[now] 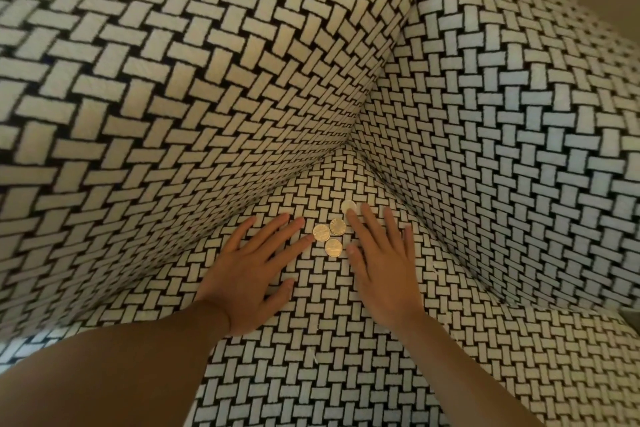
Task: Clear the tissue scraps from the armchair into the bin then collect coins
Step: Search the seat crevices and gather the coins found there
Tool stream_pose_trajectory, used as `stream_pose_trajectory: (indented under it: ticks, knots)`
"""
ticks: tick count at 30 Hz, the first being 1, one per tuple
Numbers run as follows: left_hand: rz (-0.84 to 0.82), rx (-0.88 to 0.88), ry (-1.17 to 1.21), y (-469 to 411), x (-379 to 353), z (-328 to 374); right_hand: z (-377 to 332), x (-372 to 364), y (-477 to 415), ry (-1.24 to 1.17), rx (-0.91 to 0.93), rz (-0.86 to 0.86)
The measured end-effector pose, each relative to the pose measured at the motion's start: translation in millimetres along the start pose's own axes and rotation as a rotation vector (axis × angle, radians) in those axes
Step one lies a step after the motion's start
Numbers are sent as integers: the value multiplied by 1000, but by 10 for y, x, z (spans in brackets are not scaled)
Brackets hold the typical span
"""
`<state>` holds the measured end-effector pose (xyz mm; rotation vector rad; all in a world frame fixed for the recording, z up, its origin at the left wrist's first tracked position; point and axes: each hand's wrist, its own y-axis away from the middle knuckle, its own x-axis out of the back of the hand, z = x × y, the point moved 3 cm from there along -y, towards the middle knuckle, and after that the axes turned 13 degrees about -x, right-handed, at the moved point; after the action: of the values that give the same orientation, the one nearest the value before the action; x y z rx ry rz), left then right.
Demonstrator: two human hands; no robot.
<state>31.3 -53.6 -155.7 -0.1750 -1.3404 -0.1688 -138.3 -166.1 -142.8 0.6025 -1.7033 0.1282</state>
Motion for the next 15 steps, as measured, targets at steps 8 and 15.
stream_pose_trajectory:
  ticks: [8, 15]
  knots:
    - [-6, 5, -15, -2, 2, -3, -67, 23, 191, -71, 6, -6]
    - [-12, 4, -10, 6, 1, -9, -7, 392, -149, -438, -47, 12]
